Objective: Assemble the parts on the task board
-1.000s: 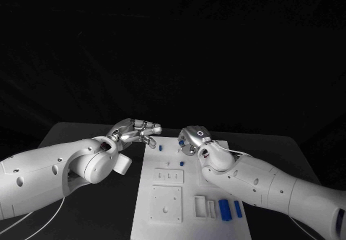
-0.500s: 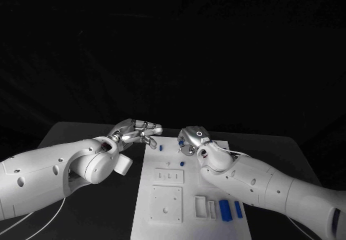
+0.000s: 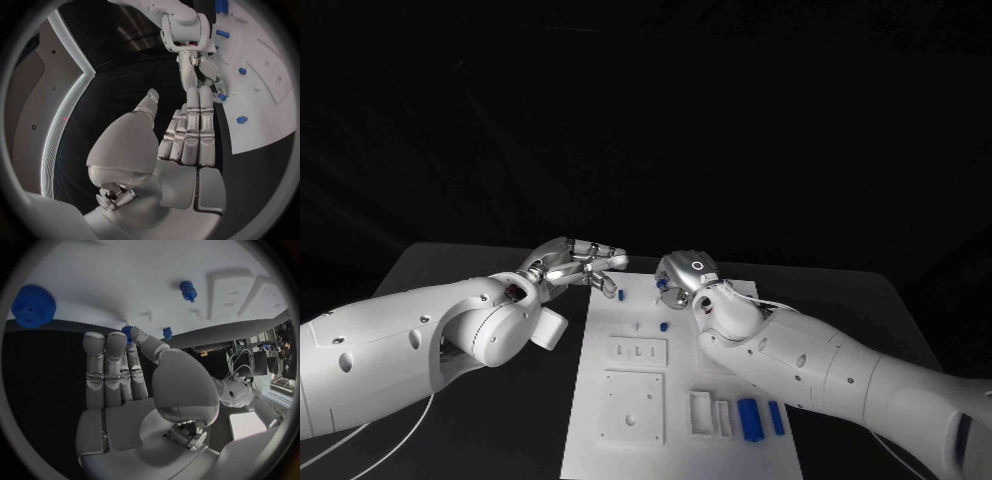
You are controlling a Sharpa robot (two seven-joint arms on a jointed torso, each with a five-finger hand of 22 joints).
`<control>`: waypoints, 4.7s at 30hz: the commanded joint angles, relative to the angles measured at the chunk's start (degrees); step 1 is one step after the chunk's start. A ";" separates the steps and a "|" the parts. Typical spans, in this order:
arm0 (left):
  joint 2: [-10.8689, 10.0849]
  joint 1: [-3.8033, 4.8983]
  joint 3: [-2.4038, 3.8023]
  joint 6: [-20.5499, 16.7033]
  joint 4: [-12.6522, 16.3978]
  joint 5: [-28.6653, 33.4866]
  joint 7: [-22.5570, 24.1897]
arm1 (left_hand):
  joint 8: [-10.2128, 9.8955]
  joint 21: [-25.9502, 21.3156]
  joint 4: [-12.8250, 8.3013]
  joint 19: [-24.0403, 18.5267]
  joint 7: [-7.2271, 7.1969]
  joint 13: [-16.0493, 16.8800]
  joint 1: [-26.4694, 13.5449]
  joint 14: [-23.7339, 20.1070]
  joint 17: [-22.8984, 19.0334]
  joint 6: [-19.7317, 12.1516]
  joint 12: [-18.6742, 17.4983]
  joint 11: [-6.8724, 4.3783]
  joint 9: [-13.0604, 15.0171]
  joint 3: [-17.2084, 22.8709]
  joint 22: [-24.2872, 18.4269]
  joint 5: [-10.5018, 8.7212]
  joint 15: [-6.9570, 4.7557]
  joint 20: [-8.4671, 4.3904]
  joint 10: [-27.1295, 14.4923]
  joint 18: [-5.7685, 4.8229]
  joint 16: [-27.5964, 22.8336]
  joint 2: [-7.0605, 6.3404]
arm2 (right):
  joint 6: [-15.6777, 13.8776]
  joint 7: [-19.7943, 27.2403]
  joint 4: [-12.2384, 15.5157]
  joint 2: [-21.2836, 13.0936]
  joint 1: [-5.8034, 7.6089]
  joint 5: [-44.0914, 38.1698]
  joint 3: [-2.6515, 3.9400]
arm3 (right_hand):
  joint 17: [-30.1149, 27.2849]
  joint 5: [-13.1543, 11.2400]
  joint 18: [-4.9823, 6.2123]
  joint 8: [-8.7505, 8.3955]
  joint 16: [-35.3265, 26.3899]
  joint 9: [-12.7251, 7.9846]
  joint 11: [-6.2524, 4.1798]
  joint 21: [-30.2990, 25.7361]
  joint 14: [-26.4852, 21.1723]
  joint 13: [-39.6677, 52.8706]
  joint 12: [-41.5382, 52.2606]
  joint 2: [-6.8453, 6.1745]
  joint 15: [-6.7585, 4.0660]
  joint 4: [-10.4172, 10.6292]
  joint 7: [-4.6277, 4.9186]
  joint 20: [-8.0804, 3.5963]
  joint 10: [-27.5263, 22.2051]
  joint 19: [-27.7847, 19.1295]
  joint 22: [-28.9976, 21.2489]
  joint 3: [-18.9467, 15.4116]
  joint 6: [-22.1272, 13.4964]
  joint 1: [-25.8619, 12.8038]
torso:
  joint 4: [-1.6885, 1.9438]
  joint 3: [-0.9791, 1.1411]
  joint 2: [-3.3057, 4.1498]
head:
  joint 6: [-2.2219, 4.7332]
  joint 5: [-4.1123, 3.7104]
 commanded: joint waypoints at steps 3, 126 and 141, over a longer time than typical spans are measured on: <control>0.19 0.11 0.06 1.26 -0.04 -0.17 0.08 | -0.21 0.21 -0.12 -0.62 0.02 0.03 -0.18 -0.40 -0.09 -0.18 0.17 0.08 -0.04 -0.16 -0.06 -0.15 0.03 0.00 -0.46 0.41 0.16 0.10 | 0.62 -0.26 -0.83 0.07 -0.16 0.01 -0.07 | -0.08 0.33 0.10 0.20 -0.13 0.04 -0.70 -0.74 -0.02 0.08 0.11 0.07 -0.49 -0.11 0.02 0.00 1.03 0.48 0.57 0.42 0.51 0.27 | -0.09 0.10 0.03 | 0.01 0.01; 1.15 0.80 0.04 10.00 -5.39 -5.73 0.69 | -0.39 -1.61 8.96 -0.03 -1.99 0.00 1.00 0.18 -0.78 -4.47 0.05 -1.46 -0.26 1.07 -1.10 -0.28 -0.96 -1.12 -3.66 -1.04 -2.74 -6.07 | 13.25 5.97 -1.44 -8.78 0.67 17.73 4.00 | 21.69 1.45 -1.27 -0.05 14.68 -4.86 -1.52 16.60 -0.05 69.69 54.28 -4.43 -0.45 9.50 2.73 0.34 -0.72 4.03 13.96 -15.05 -19.14 -0.35 | -2.49 2.61 -0.96 | -1.18 2.19; 1.26 0.80 0.04 9.98 -5.52 -5.80 0.39 | -0.38 -1.64 8.85 0.00 -2.02 0.00 1.07 0.19 -0.72 -4.40 0.05 -1.49 -0.26 1.09 -1.03 -0.29 -0.98 -1.13 -3.65 -1.04 -2.75 -5.87 | 11.57 5.50 -1.60 -9.01 0.73 17.36 4.21 | 21.83 1.14 -1.22 -0.01 14.67 -4.85 -1.51 16.63 -0.02 69.57 54.37 -4.60 -0.46 10.16 2.75 0.34 -0.67 4.13 13.99 -14.81 -19.35 0.09 | -2.54 2.75 -0.84 | -1.42 2.12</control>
